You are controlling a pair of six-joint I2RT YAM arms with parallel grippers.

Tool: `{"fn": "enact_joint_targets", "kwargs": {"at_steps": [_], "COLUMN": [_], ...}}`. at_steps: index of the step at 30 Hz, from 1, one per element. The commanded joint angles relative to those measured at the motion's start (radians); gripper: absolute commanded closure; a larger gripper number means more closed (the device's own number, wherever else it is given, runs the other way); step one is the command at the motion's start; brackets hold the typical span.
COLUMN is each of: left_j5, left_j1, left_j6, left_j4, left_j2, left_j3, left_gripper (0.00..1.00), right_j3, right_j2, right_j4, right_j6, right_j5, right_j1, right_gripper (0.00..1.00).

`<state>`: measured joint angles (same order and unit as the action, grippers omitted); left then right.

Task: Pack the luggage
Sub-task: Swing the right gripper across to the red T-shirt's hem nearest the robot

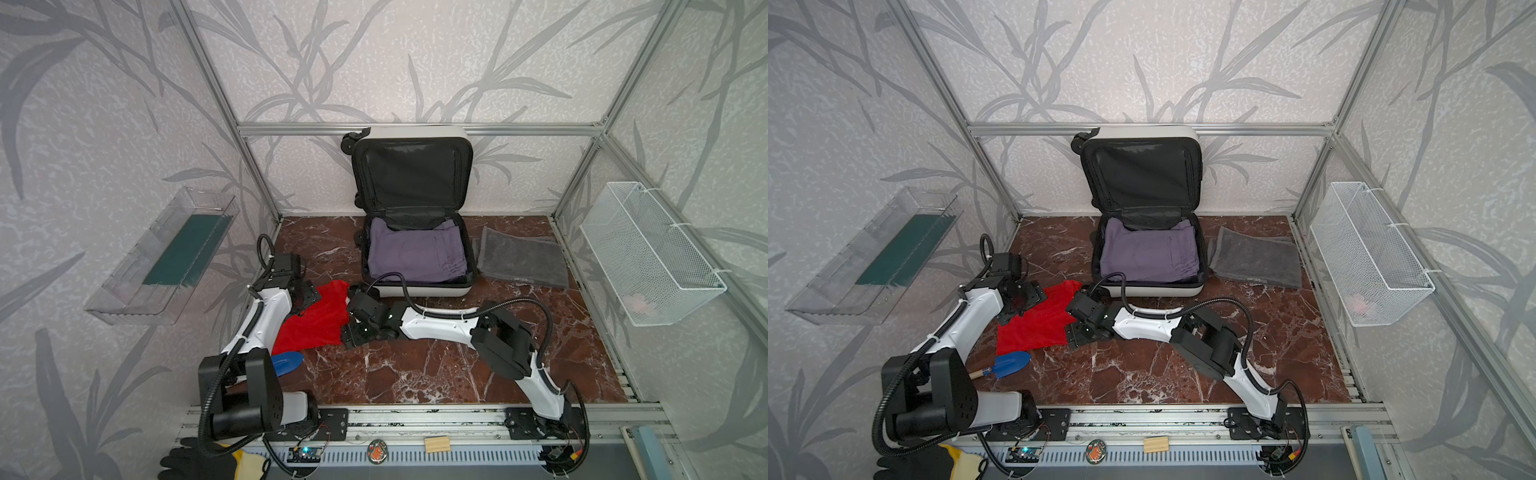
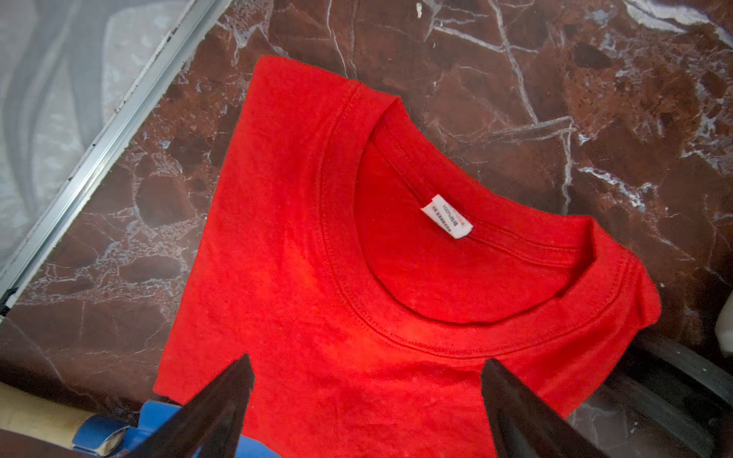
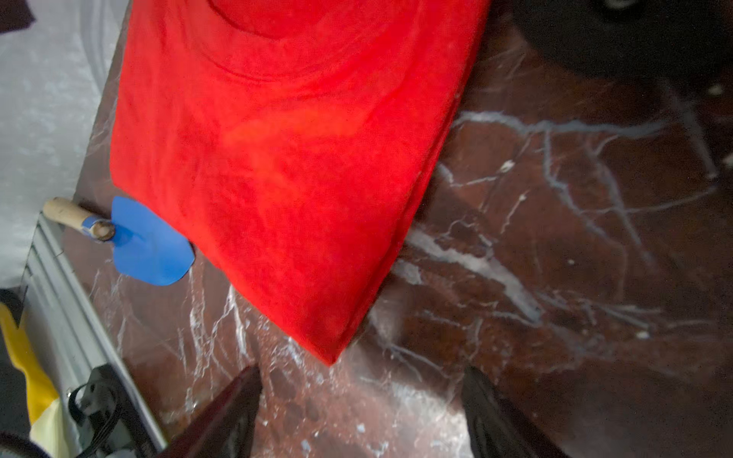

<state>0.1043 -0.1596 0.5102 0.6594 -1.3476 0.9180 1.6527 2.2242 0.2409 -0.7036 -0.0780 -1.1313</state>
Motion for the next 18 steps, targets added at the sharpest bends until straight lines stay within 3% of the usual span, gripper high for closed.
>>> {"fn": "enact_joint_targets", "kwargs": {"at_steps": [1, 13, 15, 18], "left_j5": [0.011, -0.018, -0.024, -0.031], "left_j1": [-0.008, -0.013, -0.012, -0.013], "left_j6": [-0.016, 0.009, 0.014, 0.016], "left_j4": [0.038, 0.023, 0.019, 0.017], "left_j2": [0.022, 0.030, 0.032, 0.034], "left_j3": [0.029, 0.037, 0.036, 0.036], "left_gripper": [0.08, 0.08, 0.08, 0.08], "right_j3": [0.072, 0.258, 0.270, 0.280], "right_j2": [0.044, 0.186, 0.200, 0.210], "right_j4": [-0.002, 0.069, 0.070, 0.071], "right_j6": [-0.018, -0.010, -0.010, -0.008], "right_j5": [0.060, 0.076, 0.069, 0.060], "right_j1": [0.002, 0.010, 0.010, 0.012], "right_gripper": [0.23, 0.30, 0.34, 0.48]}}
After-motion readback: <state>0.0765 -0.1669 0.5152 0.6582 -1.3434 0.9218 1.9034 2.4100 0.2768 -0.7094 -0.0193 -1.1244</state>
